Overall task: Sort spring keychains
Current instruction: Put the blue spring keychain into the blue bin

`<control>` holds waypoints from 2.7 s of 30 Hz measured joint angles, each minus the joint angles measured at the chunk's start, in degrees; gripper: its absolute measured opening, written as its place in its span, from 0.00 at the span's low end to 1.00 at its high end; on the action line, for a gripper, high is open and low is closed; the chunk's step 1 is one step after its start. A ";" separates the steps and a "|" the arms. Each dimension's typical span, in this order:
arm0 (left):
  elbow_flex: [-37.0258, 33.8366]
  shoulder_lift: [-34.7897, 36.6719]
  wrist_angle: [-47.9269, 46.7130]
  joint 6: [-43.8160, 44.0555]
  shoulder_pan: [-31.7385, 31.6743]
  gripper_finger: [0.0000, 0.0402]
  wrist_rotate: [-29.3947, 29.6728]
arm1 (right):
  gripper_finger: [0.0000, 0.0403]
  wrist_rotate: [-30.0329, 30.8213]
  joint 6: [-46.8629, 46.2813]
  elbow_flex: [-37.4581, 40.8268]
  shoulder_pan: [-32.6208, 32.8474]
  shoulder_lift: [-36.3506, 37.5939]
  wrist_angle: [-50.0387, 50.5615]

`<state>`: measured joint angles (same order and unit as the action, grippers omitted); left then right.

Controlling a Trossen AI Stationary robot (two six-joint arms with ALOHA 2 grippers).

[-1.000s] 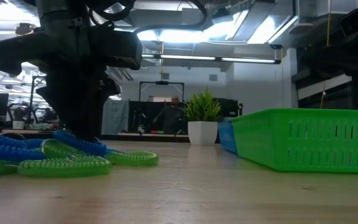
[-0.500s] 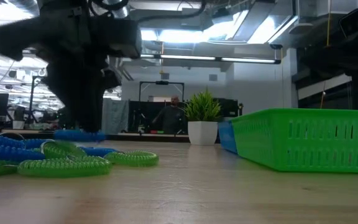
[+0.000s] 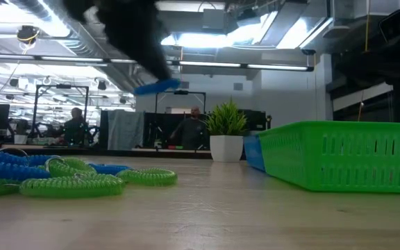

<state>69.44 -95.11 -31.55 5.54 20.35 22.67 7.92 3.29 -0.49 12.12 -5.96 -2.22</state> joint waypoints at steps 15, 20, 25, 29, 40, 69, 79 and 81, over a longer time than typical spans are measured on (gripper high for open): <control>9.19 0.02 2.33 -20.85 -8.47 0.02 9.95 | 0.34 0.01 -0.01 0.00 -0.01 -0.02 -0.02; 9.39 0.02 6.52 -24.44 -11.13 0.02 9.70 | 0.34 0.01 -0.01 0.00 0.02 -0.01 -0.02; 9.39 0.02 7.99 -25.81 -13.36 0.02 8.06 | 0.34 0.00 0.00 0.00 0.00 -0.02 -0.02; 9.39 0.02 9.77 -26.03 -15.08 0.02 7.26 | 0.34 0.00 0.00 0.00 0.02 -0.01 0.01; 9.39 0.02 15.74 -27.34 -19.31 0.02 0.29 | 0.34 0.00 0.00 0.00 -0.01 0.01 -0.01; 7.54 -4.89 38.09 -17.32 -25.77 0.02 -15.25 | 0.34 0.02 -0.02 0.00 0.00 0.00 -0.02; 7.55 -11.97 39.70 -13.66 -26.17 0.02 -14.83 | 0.34 0.00 -0.01 0.00 0.00 -0.01 -0.02; 7.55 -13.30 40.69 -12.93 -26.15 0.02 -14.85 | 0.34 0.00 0.00 -0.01 0.00 -0.01 -0.02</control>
<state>76.99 -108.41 9.14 -7.39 -5.80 7.82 7.92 3.29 -0.50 12.12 -5.97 -2.24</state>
